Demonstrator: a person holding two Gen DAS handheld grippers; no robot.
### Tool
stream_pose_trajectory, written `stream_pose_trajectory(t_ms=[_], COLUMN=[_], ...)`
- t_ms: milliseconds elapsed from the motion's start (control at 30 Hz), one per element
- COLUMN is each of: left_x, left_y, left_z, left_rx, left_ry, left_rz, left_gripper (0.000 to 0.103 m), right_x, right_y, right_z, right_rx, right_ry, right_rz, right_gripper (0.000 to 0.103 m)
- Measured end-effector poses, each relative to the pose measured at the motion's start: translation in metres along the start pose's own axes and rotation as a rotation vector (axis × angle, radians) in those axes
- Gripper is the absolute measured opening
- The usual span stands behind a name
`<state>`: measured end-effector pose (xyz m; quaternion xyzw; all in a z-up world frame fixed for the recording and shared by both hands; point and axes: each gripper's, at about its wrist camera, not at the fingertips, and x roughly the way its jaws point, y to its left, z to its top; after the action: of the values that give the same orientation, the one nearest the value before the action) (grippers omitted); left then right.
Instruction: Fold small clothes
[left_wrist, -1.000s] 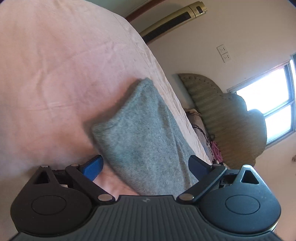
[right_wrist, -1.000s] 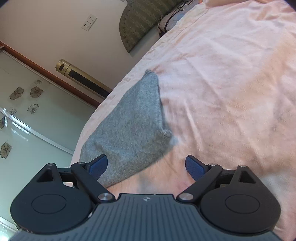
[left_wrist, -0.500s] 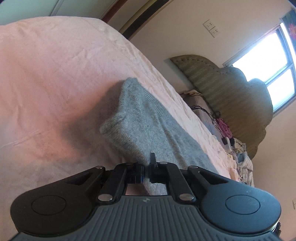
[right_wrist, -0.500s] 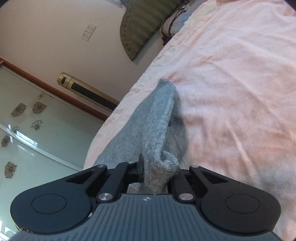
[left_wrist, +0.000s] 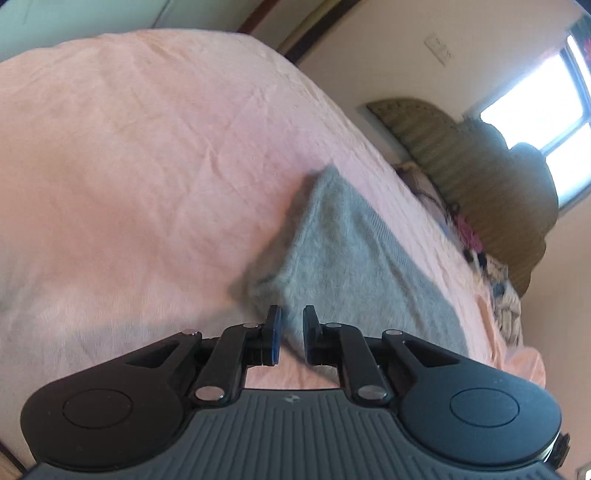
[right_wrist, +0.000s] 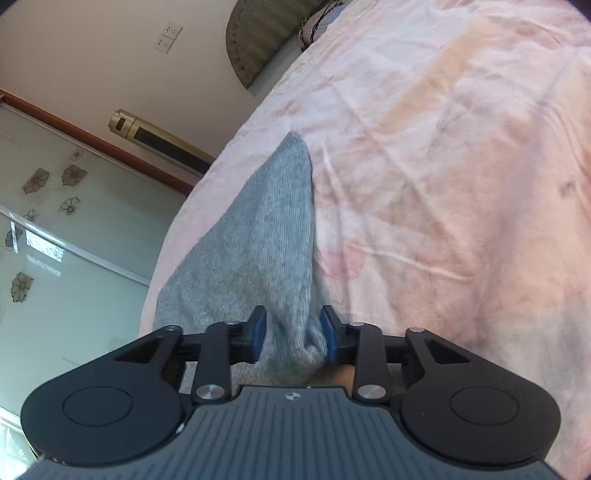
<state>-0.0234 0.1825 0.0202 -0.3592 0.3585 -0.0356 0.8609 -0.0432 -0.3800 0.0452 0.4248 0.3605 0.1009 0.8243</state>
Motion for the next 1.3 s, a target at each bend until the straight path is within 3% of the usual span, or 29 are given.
stream_pose_trajectory(t_ms=[33,100,133,167,233,333,467,533,600,700,800,833,900,933,1000,1100,1200,1300], left_x=[-0.003,-0.001,0.006,0.016,0.046,0.112,0.185,0.183,0.177,0.175,0.165,0.161,0.156,0.157,0.169,0.204,0.203,0.200], left_y=[-0.005,-0.031,-0.048,-0.067,-0.100,-0.139,-0.139,-0.126,-0.120,-0.124,-0.135,-0.139,-0.149,-0.156,-0.170,-0.171,-0.145,-0.143], left_z=[0.005,0.014,0.017,0.017,0.019,0.020,0.011,-0.003,-0.002,-0.005,-0.010,-0.009,-0.007,-0.007,-0.008,-0.002,0.006,0.007], left_rx=[0.002,0.096,0.159,0.233,0.368,0.538,0.644,0.735,0.722,0.740,0.783,0.777,0.765,0.778,0.835,0.861,0.778,0.775], left_ry=[-0.045,-0.120,-0.148,-0.188,-0.210,-0.124,-0.008,-0.068,-0.063,-0.065,-0.083,-0.084,-0.077,-0.080,-0.075,-0.007,-0.028,-0.028], left_rz=[-0.011,-0.003,0.014,0.029,0.055,0.125,0.306,0.307,0.288,0.306,0.362,0.349,0.299,0.288,0.285,0.361,0.285,0.288], left_gripper=[0.017,0.047,0.075,0.084,0.084,0.084,0.084,0.088,0.088,0.088,0.088,0.088,0.088,0.088,0.088,0.089,0.097,0.098], right_x=[-0.003,0.000,0.006,0.014,0.041,0.098,0.174,0.191,0.189,0.184,0.182,0.176,0.158,0.153,0.155,0.182,0.202,0.211], right_y=[0.003,0.016,0.025,0.036,0.057,0.090,0.115,0.108,0.095,0.081,0.094,0.101,0.114,0.120,0.129,0.130,0.117,0.115], right_z=[0.009,0.029,0.038,0.046,0.058,0.065,0.054,0.048,0.046,0.059,0.054,0.051,0.041,0.036,0.032,0.032,0.028,0.034], right_rx=[-0.002,-0.026,-0.049,-0.075,-0.124,-0.216,-0.411,-0.489,-0.544,-0.455,-0.493,-0.485,-0.489,-0.518,-0.572,-0.636,-0.716,-0.713], right_ry=[-0.037,-0.070,-0.079,-0.082,-0.061,-0.019,0.016,-0.027,-0.076,-0.087,-0.067,-0.068,-0.103,-0.114,-0.120,-0.066,-0.047,-0.039], right_rz=[-0.001,0.007,0.016,0.028,0.049,0.024,-0.199,-0.278,-0.263,-0.191,-0.243,-0.268,-0.231,-0.211,-0.240,-0.342,-0.419,-0.430], right_gripper=[0.055,0.055,0.055,0.055,0.056,0.064,0.064,0.062,0.061,0.061,0.062,0.066,0.074,0.084,0.093,0.093,0.094,0.101])
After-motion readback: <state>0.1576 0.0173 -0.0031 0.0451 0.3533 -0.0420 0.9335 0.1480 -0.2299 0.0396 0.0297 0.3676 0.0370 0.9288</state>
